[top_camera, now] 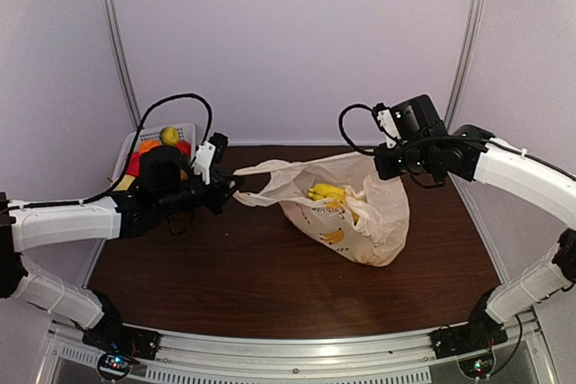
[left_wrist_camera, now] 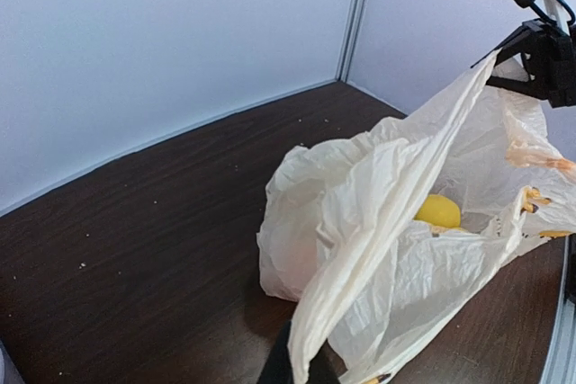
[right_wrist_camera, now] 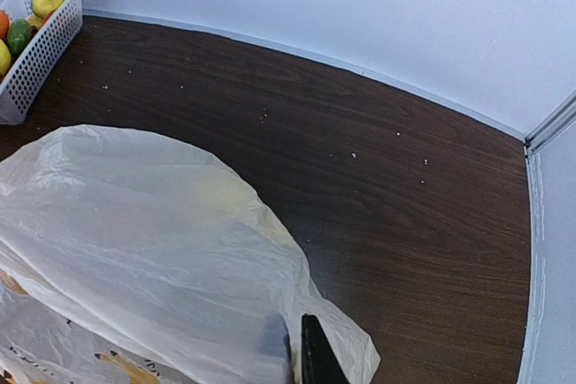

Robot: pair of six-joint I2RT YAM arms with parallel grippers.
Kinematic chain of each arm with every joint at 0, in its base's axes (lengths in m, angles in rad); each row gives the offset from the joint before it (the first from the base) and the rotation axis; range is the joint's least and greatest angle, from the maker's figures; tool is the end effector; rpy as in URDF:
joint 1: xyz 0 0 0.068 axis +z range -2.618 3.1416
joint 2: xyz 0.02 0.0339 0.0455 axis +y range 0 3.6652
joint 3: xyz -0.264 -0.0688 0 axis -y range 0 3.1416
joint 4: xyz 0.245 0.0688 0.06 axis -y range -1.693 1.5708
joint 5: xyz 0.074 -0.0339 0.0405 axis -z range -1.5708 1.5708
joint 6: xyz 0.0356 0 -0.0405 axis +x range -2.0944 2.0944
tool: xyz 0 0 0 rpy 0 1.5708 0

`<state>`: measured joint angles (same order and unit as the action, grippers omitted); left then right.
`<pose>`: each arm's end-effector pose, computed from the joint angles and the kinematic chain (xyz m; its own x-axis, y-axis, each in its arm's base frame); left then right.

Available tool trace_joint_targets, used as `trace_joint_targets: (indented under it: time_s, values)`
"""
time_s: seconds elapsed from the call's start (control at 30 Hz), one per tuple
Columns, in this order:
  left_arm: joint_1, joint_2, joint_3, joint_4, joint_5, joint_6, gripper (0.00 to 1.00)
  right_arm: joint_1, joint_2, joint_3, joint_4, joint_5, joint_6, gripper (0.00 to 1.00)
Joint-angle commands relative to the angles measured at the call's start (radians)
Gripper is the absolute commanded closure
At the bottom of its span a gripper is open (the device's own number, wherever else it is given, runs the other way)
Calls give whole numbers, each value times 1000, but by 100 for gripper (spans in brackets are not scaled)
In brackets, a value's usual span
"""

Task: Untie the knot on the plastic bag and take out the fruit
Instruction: Open the bag opening for the takeout bag.

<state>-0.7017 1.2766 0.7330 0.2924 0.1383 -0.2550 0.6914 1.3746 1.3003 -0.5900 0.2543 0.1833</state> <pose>0.2183 -0.1909 0.2636 -0.3707 -0.0138 -0.9286 0.6695 0.6891 -0.2775 0.2389 0.1861 0.3472 -0.5516 -0.2276 -0.8024 -0.3702 0.9289 -0.0090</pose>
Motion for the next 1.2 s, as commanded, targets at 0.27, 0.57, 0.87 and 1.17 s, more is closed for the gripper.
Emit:
trace_joint_targets:
  time_s: [0.27, 0.57, 0.87, 1.17]
  values:
    - [68, -11, 19, -155, -206, -54, 100, -49, -164, -141, -147, 158, 72, 66]
    - [125, -26, 2, -185, -220, -103, 100, -86, -251, -254, -224, 151, 129, 62]
    - [145, -41, -53, -57, 31, -56, 100, -86, -314, -213, -223, 6, 103, 51]
    - [110, -58, -60, 15, 217, 9, 100, 109, -354, -98, -87, -199, 51, 28]
